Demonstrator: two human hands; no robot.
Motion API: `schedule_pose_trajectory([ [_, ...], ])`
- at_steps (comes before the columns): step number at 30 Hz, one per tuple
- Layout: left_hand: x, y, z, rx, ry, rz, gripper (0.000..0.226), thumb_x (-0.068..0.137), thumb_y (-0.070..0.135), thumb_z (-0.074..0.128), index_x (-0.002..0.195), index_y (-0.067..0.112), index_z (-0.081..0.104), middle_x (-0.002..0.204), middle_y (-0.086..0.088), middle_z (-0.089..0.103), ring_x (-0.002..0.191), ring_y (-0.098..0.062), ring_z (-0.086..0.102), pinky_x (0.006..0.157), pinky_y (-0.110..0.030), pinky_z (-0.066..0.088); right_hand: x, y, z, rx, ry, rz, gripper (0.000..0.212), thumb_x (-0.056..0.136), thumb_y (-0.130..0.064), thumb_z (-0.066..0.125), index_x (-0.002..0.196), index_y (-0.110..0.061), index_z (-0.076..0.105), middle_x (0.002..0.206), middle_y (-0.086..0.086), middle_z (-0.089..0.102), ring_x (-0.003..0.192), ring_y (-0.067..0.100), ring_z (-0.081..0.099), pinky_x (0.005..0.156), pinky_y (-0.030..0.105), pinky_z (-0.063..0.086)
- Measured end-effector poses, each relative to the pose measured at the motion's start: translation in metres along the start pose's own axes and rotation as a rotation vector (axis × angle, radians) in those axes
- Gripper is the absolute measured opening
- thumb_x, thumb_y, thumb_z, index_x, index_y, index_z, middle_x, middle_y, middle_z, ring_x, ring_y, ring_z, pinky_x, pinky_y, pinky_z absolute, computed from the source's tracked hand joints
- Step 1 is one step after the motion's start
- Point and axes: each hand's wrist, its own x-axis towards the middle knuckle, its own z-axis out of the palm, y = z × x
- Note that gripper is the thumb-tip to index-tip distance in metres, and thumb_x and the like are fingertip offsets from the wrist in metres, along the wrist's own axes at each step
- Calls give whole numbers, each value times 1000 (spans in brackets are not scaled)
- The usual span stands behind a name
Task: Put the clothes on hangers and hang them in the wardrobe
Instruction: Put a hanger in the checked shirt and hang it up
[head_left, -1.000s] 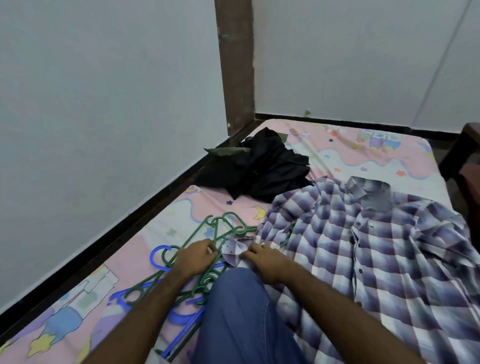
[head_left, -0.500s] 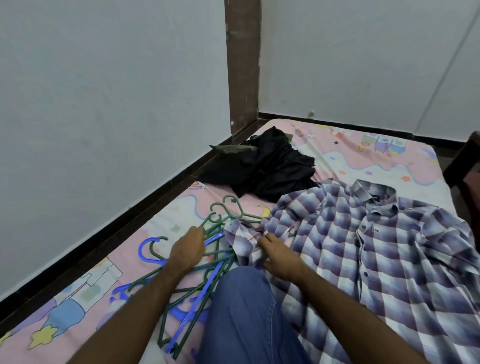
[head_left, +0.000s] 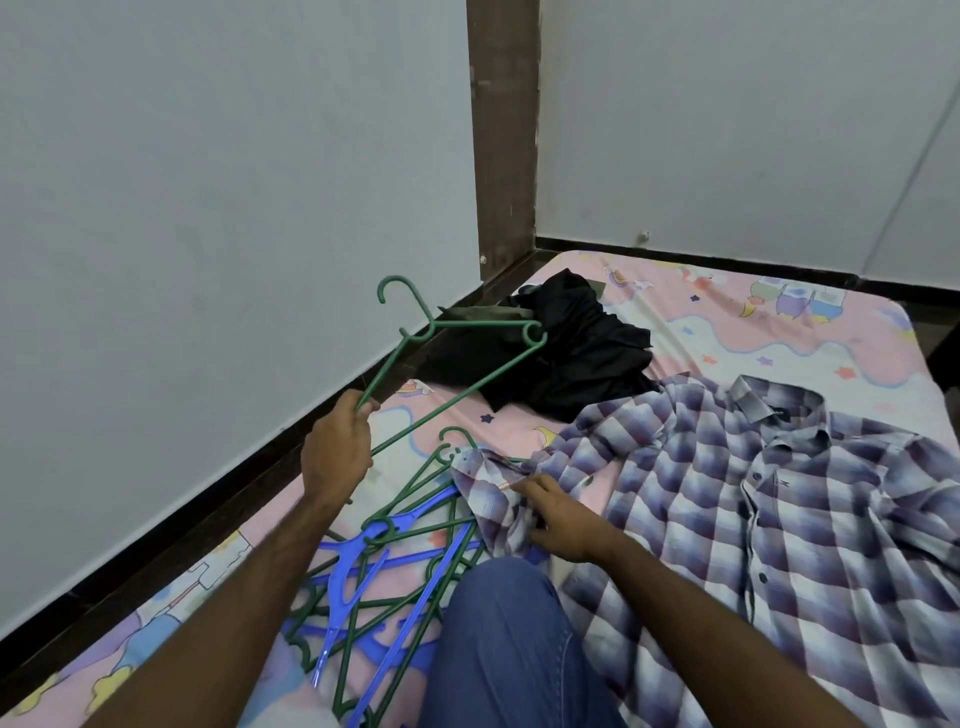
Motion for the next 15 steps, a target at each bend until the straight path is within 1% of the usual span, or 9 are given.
schedule_pose_trajectory([
  [2,7,20,-12,-159,-10,52,20,104,24,45,99,32,62,67,13,59,51,-11,62,50,-33,54,0,0,-19,68,89,37,59,88,-14,67,144,-17,47,142,4,41,126,20,50,108,29,42],
  [4,14,43,-18,-234,-66,129,21,104,21,48,102,31,66,66,19,60,51,-9,59,47,-31,53,-5,3,-47,232,250,117,40,91,-9,63,131,-15,58,129,2,55,115,18,57,101,31,48],
  [6,21,64,-14,-242,-142,215,22,103,22,50,105,32,69,68,22,62,50,-12,56,48,-30,52,-21,10,-83,542,424,213,21,93,1,58,108,-12,66,105,3,67,94,18,64,81,27,54],
  [7,24,75,-8,-250,-186,242,23,103,22,51,105,34,71,66,19,61,49,-13,55,47,-29,50,-32,15,-102,694,470,257,20,94,6,55,98,-10,65,92,5,68,81,18,63,70,24,52],
  [8,27,88,0,-276,-239,257,24,102,21,52,106,35,71,62,16,58,48,-13,53,44,-28,48,-45,24,-119,820,505,294,22,96,9,51,94,-8,64,84,10,68,73,19,61,64,23,49],
  [10,30,113,21,-334,-357,282,24,102,18,54,108,31,73,56,15,54,44,-7,47,41,-24,44,-75,52,-147,946,529,388,24,100,7,43,107,-1,65,84,16,72,70,22,68,65,26,52],
  [12,33,136,46,-396,-479,296,23,101,15,57,109,25,75,59,7,59,46,-4,44,42,-19,39,-107,81,-169,1090,512,452,29,105,-2,38,121,5,61,86,16,76,73,23,74,65,29,59],
  [14,33,158,71,-441,-584,322,21,101,14,58,107,24,76,62,-7,56,48,-7,43,40,-20,36,-138,112,-187,1303,487,459,37,107,-19,38,128,5,58,99,22,75,86,30,76,75,36,63],
  [15,32,169,83,-460,-626,332,20,101,15,59,107,24,76,60,-6,52,47,-11,42,38,-22,34,-154,126,-196,1367,444,431,47,105,-29,43,132,6,56,111,26,72,98,36,74,85,41,62],
])
